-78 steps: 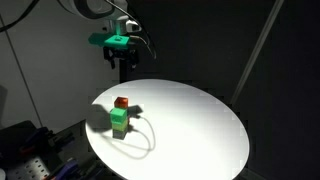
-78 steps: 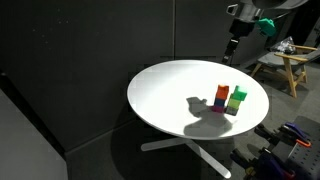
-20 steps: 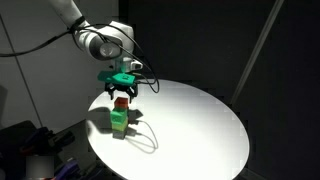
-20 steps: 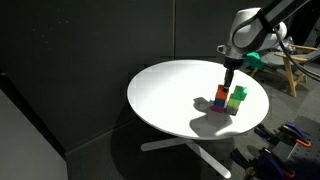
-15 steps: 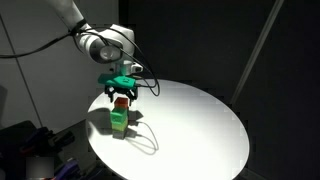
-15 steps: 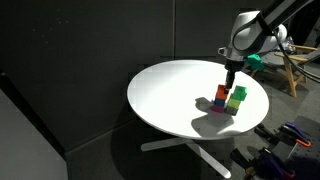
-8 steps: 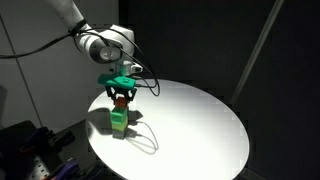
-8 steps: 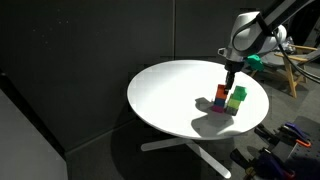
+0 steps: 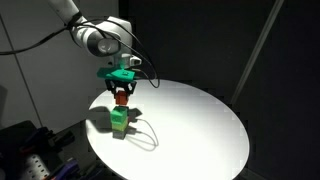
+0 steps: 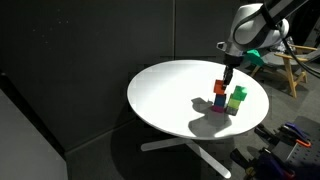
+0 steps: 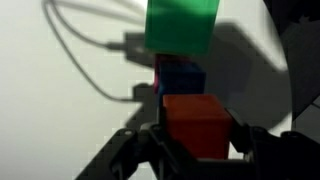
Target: Put the orange block on top of the green block
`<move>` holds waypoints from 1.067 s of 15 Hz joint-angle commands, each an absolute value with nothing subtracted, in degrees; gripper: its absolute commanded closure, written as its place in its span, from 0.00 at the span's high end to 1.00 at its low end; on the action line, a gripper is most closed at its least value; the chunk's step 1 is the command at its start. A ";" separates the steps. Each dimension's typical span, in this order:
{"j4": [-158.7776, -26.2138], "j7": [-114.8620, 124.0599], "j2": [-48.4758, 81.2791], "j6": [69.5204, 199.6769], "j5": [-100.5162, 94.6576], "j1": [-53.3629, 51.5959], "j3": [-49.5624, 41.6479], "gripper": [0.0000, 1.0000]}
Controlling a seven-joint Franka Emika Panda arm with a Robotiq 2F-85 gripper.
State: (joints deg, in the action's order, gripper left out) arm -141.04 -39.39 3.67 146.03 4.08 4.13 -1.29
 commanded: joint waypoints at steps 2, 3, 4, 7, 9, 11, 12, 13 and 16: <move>-141.36 -38.32 -0.48 142.73 3.16 4.17 -1.82 0.34; -141.29 -38.48 -1.07 141.76 3.24 4.16 -1.99 0.34; -141.33 -38.59 -1.76 140.99 3.31 4.14 -2.17 0.34; -141.55 -38.98 -3.76 139.04 3.40 4.06 -2.81 0.34; -141.76 -38.87 -5.05 138.06 3.00 4.00 -3.22 0.34; -141.94 -38.62 -6.20 137.14 2.44 3.99 -3.66 0.34; -142.08 -38.51 -6.76 136.85 2.19 4.00 -3.87 0.34; -142.20 -38.44 -7.24 136.59 1.92 4.00 -4.08 0.34; -142.77 -38.43 -8.73 135.78 0.79 4.06 -4.75 0.34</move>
State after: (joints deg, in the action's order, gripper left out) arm -141.40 -39.26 -5.64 137.33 2.60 4.18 -3.86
